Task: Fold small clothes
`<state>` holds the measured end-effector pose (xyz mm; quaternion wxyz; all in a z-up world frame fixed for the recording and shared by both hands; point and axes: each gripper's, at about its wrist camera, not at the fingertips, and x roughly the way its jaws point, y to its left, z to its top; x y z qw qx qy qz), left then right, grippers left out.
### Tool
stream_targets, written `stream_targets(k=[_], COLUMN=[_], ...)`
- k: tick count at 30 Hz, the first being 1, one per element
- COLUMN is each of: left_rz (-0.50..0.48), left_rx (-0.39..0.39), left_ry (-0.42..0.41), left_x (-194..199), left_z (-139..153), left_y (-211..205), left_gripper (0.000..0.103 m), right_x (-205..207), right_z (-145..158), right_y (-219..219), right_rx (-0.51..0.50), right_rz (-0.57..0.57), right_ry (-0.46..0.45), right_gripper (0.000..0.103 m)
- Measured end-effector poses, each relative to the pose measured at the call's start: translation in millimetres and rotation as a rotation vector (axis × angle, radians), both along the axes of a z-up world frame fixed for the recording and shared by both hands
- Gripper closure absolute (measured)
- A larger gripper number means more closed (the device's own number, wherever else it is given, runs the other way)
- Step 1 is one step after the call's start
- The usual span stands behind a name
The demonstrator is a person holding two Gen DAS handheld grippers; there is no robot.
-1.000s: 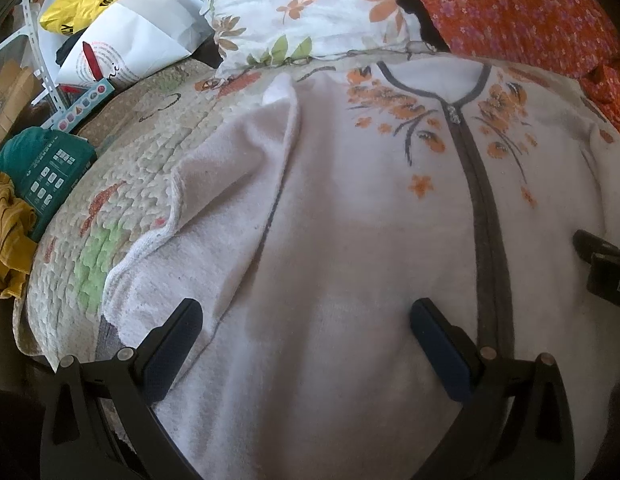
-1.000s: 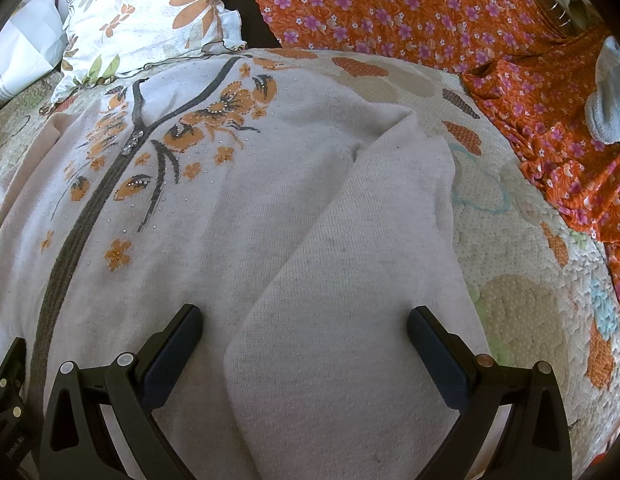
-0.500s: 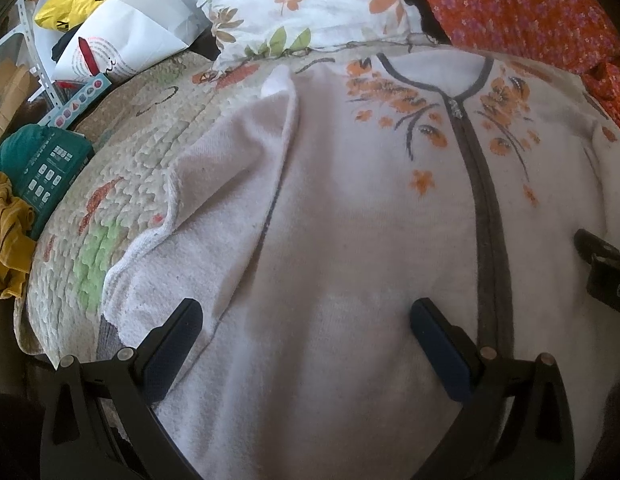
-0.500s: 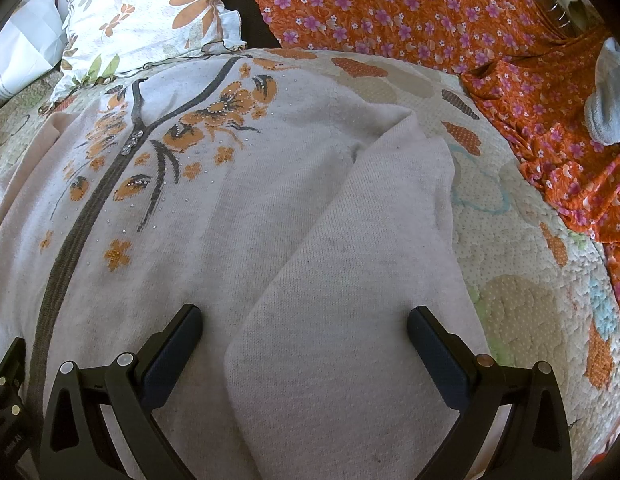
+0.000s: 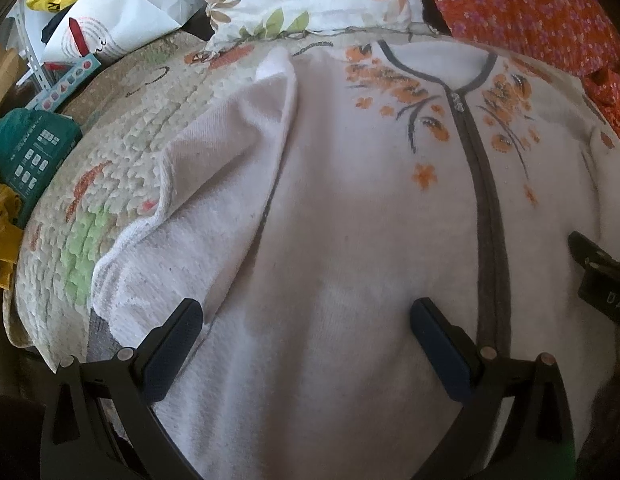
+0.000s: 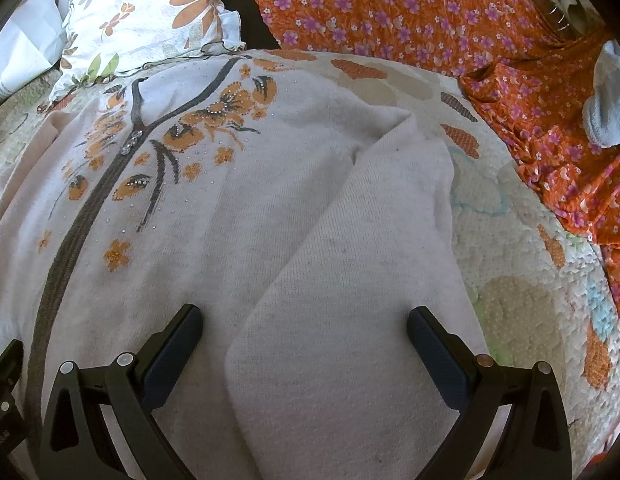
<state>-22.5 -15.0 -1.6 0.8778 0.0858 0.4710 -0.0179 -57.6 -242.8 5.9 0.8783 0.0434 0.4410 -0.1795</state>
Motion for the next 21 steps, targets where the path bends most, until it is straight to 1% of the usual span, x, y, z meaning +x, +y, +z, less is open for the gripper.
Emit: stream_targets(k=[21], left_rz=[0.004], left_rx=[-0.005], left_ry=[0.002], left_x=[-0.1], left_z=[0.0], left_y=[2.1], left_gripper=[0.0], right_x=[0.4], right_z=[-1.5], right_y=[2.9], right_rx=[-0.011], right_rz=[-0.001], right_ry=[0.029], right_gripper=[0.0])
